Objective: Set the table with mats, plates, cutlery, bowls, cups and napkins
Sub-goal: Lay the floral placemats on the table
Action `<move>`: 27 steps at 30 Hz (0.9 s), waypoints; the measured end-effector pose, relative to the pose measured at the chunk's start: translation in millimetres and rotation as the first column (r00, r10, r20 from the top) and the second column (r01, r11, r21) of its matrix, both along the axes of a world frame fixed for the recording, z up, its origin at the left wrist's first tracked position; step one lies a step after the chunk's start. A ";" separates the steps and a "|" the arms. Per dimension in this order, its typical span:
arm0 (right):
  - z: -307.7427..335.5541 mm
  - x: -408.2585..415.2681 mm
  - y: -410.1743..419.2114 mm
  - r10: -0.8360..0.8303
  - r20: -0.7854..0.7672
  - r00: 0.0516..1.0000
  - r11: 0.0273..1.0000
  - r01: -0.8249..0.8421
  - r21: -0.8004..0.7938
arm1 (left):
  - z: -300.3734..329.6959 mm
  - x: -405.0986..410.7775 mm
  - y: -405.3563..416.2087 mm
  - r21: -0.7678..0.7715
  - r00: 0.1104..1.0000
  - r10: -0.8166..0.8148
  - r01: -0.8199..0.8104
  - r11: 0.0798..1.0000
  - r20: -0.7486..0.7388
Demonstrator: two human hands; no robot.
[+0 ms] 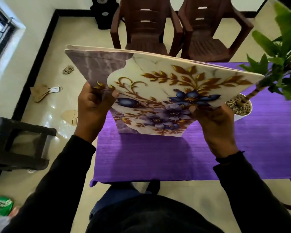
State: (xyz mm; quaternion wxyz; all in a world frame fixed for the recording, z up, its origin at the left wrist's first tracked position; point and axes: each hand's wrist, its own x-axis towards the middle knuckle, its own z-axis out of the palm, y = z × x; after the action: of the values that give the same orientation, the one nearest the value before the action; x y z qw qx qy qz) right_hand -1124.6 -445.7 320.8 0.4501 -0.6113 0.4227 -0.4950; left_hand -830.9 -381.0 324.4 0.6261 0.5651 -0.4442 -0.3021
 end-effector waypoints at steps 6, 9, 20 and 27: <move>-1.7 3.0 -3.5 0.009 0.019 1.000 1.000 -0.009 0.019 | -30.5 14.3 3.0 0.164 0.986 -0.079 0.055 0.985 0.145; -2.7 2.9 -5.0 -0.022 -0.023 1.000 1.000 0.022 0.000 | -29.8 4.2 1.2 0.125 0.983 -0.030 0.007 0.992 0.183; -20.0 2.0 -13.1 -0.267 0.110 0.958 0.940 0.233 0.250 | -30.0 2.2 -16.3 0.191 0.948 0.200 -0.250 0.949 0.249; -75.3 10.0 -2.1 -0.312 0.083 0.946 0.756 0.195 0.625 | -85.3 22.5 1.8 0.522 0.963 0.148 -0.247 0.817 0.224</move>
State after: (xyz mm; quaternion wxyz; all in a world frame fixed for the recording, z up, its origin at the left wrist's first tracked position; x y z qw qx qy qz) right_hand -1114.6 -447.8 245.5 0.5877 -0.3228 0.5953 -0.4427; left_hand -808.4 -379.2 239.0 0.4266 0.7868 -0.3311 -0.2989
